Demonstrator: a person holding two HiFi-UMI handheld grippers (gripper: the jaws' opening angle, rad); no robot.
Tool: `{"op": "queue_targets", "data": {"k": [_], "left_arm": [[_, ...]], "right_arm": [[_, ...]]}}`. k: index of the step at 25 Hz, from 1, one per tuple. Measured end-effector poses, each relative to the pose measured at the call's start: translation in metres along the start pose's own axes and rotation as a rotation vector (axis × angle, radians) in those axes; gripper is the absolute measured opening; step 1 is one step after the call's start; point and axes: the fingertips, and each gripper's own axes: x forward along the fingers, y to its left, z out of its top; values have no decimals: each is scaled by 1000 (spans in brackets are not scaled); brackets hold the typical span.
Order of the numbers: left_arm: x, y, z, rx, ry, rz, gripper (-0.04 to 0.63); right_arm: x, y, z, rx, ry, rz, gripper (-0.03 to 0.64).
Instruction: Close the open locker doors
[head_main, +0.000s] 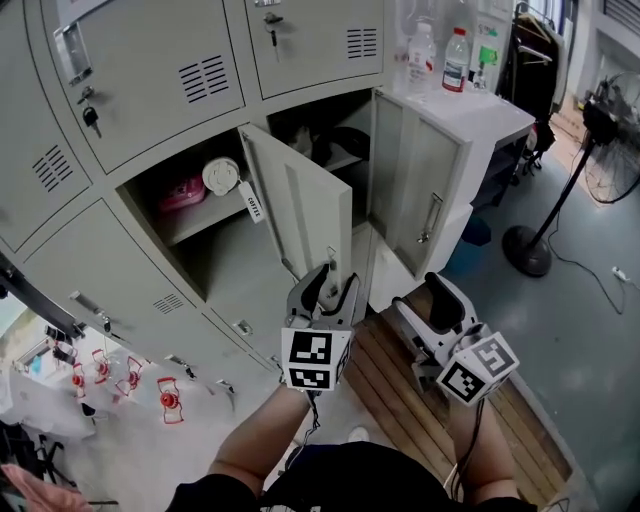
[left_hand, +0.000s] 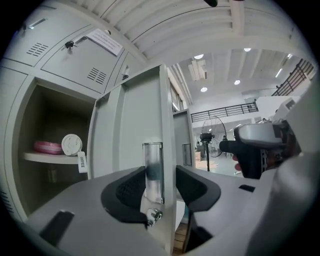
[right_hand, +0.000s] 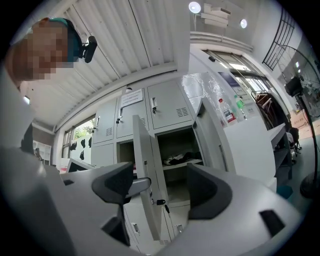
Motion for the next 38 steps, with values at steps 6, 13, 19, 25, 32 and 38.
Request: {"op": "queue_targets", "data": {"k": [6, 13, 19, 25, 32, 38], "left_arm": [[-21, 7, -1, -28, -2, 9, 183], [-56, 29, -1, -31, -12, 50, 146], [-93, 60, -3, -28, -5, 111, 108], [-122, 100, -6, -39, 8, 160, 100], [-142, 141, -8, -45, 19, 175, 98], [-152, 171, -9, -52, 12, 173, 99]], "right_arm": [[16, 16, -7, 9, 17, 77, 324], [48, 46, -20, 53, 28, 161, 319], [78, 84, -37, 90, 53, 245, 308], [108, 130, -50, 101, 76, 314, 302], [140, 170, -59, 110, 82, 350, 299], [164, 193, -70, 102, 94, 362, 298]]}}
